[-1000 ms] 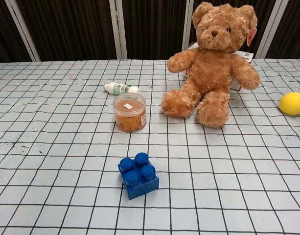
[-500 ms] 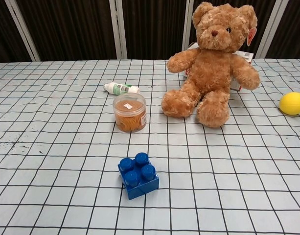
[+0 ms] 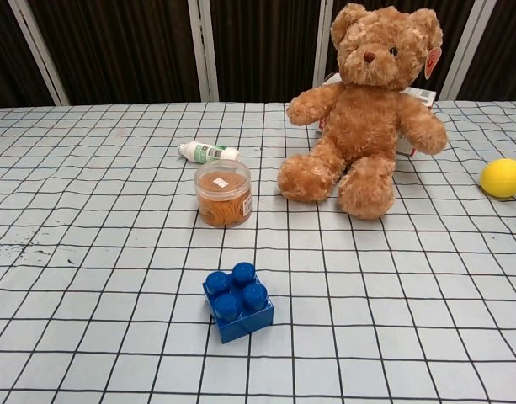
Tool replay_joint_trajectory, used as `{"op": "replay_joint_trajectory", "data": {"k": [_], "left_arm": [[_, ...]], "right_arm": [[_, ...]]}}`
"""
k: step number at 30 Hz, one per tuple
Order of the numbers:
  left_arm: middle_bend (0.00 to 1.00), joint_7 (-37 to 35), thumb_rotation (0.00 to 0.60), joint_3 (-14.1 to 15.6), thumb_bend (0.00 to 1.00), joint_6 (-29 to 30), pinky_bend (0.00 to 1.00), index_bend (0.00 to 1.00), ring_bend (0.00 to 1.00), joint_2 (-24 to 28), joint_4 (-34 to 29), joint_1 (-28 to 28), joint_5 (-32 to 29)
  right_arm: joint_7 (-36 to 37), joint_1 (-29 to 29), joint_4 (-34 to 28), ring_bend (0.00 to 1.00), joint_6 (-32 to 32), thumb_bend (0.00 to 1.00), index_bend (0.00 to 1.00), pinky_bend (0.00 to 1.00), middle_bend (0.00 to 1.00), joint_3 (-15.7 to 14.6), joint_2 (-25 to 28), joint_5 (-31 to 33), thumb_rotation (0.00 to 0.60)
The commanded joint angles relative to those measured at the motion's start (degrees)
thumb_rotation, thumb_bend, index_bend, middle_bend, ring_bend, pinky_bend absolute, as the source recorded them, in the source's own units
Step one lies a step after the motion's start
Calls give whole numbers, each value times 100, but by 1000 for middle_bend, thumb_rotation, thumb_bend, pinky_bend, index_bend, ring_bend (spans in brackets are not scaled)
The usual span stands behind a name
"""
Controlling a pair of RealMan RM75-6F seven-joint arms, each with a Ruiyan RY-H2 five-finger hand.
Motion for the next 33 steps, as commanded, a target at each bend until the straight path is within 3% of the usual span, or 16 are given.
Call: {"op": "replay_joint_trajectory", "data": {"k": [1,6,12,18,24,33], "left_arm": [[62,77,600,-25,171,-70,136,198,10,-25,8,-45,-80],[62,175,600,-58,171,-160,136,198,10,-58,15,-90,-229],[62,206,600,-97,171,-197,136,198,10,-67,36,-106,-357],[62,277,600,-110,171,-282,136,198,10,-87,51,-144,-454],[62,279,600,-155,171,-353,136,198,10,-97,90,-180,-584],[62,266,600,-196,172,-467,136,198,10,-105,150,-224,-737]], "right_arm": [[211,669,-126,128,-973,182,26,0,91,553,66,880,600],[103,1246,108,128,-1701,182,27,0,91,967,-140,1824,600],[-503,1853,546,128,-2096,181,27,0,93,1171,-497,2767,600],[-1193,2383,1176,132,-1926,182,35,0,112,1289,-1069,3532,600],[-1737,2780,1839,175,-1759,182,136,0,196,1348,-1676,3989,600],[-2280,3158,2244,176,-1836,183,139,0,198,1508,-2209,4713,600]]}}
